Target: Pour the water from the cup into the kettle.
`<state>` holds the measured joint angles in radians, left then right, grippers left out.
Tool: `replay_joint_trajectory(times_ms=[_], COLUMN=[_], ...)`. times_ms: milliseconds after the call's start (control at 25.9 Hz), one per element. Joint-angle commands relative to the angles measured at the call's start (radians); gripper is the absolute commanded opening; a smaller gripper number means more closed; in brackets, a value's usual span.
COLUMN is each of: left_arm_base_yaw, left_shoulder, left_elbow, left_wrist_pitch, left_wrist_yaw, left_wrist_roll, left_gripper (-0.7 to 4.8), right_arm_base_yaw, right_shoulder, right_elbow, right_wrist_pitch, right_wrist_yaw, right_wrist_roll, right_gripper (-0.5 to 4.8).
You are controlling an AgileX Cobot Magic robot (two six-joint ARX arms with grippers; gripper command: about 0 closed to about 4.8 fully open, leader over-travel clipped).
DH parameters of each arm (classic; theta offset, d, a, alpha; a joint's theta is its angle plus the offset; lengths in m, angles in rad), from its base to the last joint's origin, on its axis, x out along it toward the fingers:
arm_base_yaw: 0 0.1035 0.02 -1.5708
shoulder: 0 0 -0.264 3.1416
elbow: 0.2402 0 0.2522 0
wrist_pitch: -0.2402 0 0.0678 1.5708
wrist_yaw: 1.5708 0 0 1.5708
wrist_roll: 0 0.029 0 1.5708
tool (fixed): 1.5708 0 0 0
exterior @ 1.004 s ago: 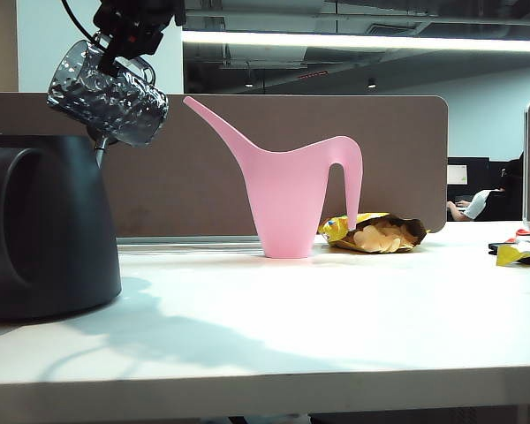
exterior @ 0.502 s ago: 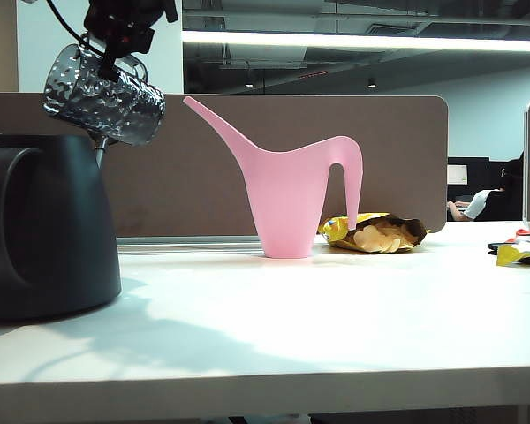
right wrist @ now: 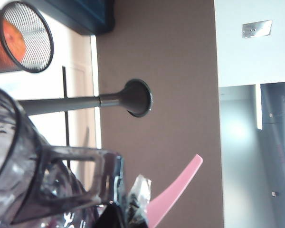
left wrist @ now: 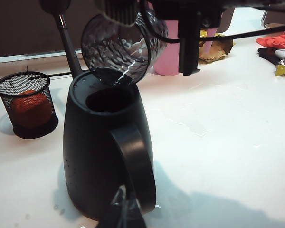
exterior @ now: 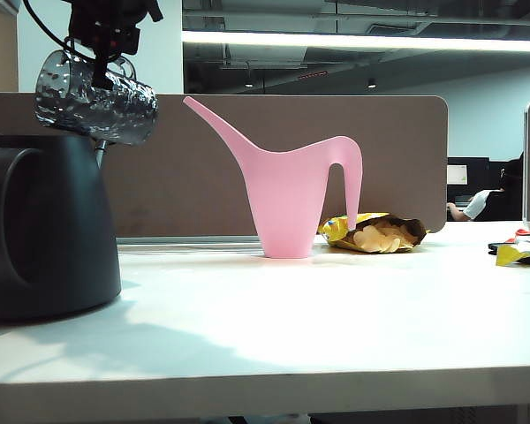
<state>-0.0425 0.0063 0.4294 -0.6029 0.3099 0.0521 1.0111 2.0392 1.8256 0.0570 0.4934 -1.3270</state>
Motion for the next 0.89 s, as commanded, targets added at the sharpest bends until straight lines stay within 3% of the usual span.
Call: replay_joint_trajectory(times_ms=[39,888], left_arm_base_yaw=[0.0,0.0], left_shoulder=[0.0,0.0], left_elbow=[0.006,0.007], left_wrist_pitch=[0.01,0.01], left_wrist_yaw=[-0.003,0.002], left_wrist_roll=[0.001,0.004], left_gripper=[-0.05,-0.05], right_arm_base_yaw=[0.009,0.053], right_shoulder=[0.0,0.006], right_elbow=[0.003,0.0], right_wrist_pitch=[0.034,0.035], right_wrist_yaw=[0.022,0.092], right_wrist_roll=[-0.042,-0.175], right_gripper=[-0.03,-0.04])
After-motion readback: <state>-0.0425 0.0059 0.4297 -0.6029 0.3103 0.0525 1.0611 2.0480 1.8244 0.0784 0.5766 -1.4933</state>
